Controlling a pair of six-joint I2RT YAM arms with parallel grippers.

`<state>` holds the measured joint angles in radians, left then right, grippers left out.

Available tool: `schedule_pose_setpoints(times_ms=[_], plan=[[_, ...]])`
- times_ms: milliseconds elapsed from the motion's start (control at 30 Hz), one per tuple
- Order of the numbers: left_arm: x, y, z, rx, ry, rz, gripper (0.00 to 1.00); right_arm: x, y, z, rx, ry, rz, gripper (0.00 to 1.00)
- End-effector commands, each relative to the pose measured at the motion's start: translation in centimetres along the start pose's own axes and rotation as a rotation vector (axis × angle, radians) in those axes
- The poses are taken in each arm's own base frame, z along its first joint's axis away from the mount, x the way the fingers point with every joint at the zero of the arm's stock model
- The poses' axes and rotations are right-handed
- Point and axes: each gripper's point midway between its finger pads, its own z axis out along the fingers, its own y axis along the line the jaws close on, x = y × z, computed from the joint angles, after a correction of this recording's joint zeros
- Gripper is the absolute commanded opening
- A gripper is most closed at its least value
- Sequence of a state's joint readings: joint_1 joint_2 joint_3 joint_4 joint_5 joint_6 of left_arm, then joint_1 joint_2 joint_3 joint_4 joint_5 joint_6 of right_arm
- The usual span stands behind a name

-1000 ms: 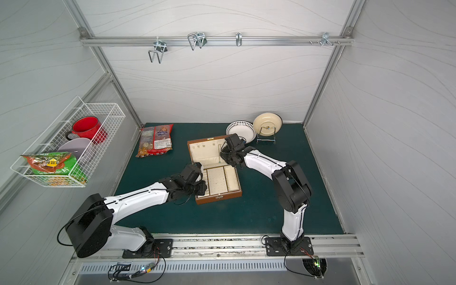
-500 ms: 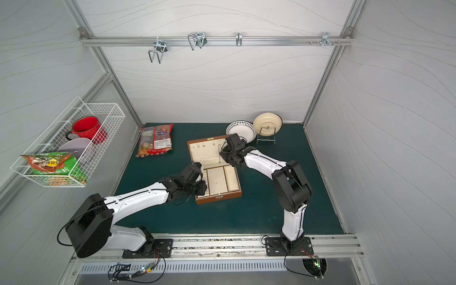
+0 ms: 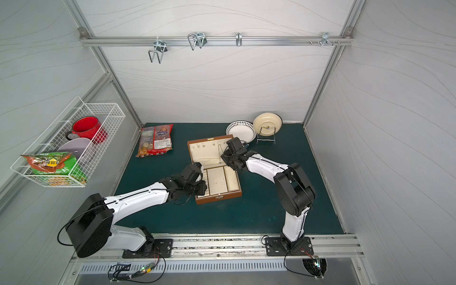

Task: Put jewelry chain into jewelry box
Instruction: Adjust the necklace in the storage slot.

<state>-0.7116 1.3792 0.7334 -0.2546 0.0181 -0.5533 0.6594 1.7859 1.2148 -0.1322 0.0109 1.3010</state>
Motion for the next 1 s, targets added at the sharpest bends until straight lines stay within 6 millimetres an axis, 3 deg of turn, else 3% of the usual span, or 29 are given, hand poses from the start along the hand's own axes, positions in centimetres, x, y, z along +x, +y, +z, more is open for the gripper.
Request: schedule_pose_setpoints(times_ms=[0,200,533,733,967], plan=[[1.8,1.3,0.6,-0.057,0.075,0.010,0.18,-1.3,-0.6,-1.5,0.025,-0.070,0.004,0.00],[1.8,1.2,0.5,-0.055,0.073,0.011,0.18,-1.7,0.2,-2.3,0.013,-0.088,-0.019,0.00],[1.8,1.2,0.4,-0.054,0.071,0.012,0.17,-2.0,1.1,-1.8,0.002,-0.081,-0.067,0.01],[1.0,0.9,-0.1,-0.057,0.056,0.022,0.18,-2.4,3.0,-4.2,-0.045,-0.115,-0.197,0.22],[-1.2,-0.2,-2.7,-0.038,-0.014,0.040,0.20,-2.0,4.8,-6.3,-0.108,-0.087,-0.292,0.48]])
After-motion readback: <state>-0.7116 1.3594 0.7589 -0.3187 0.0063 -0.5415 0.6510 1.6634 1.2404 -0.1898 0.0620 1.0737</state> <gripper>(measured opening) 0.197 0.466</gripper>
